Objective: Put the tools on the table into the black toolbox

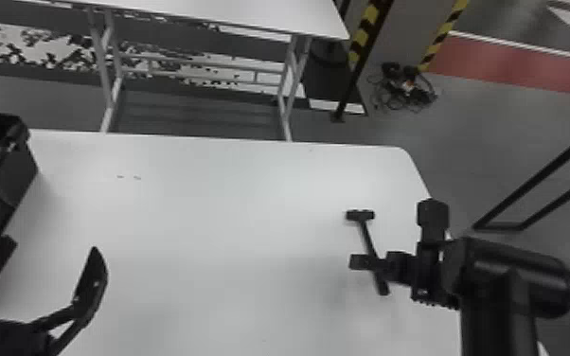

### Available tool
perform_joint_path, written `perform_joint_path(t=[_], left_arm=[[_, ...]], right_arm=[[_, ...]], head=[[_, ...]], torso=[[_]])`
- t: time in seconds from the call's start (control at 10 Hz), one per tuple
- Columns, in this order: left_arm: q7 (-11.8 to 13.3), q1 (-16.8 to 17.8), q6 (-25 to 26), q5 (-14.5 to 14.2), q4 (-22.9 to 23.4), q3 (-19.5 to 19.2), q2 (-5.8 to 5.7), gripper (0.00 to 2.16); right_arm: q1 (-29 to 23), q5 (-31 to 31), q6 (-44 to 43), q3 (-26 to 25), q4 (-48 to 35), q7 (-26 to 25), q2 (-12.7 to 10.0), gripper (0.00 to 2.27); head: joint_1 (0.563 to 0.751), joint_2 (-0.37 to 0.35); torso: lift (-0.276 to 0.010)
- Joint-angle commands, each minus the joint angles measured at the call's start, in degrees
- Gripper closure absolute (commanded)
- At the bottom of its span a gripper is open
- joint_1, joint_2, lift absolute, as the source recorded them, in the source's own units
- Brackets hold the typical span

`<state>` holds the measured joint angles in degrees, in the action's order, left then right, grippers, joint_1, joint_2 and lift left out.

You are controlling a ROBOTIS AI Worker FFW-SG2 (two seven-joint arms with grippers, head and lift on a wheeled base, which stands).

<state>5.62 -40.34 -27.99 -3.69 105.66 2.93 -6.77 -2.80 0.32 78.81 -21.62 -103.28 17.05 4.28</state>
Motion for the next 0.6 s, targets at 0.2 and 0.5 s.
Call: perform_joint_path(t=[0.2, 0.5], left_arm=[[0.00, 0.08, 0.00, -0.18, -0.28, 0.15, -0.26, 0.07], [0.00, 0.44, 0.00, -0.27, -0.46, 0.15, -0.26, 0.07]], right_arm=[[2.44, 2.40, 3.77, 1.14, 1.77, 0.00, 2.31, 0.14], [4.29, 3.19, 4.83, 2.37, 3.26, 0.00, 2.93, 0.17]], head=[[0.695, -0.276], [0.695, -0.289]], torso=[[-0.075], [-0.075]])
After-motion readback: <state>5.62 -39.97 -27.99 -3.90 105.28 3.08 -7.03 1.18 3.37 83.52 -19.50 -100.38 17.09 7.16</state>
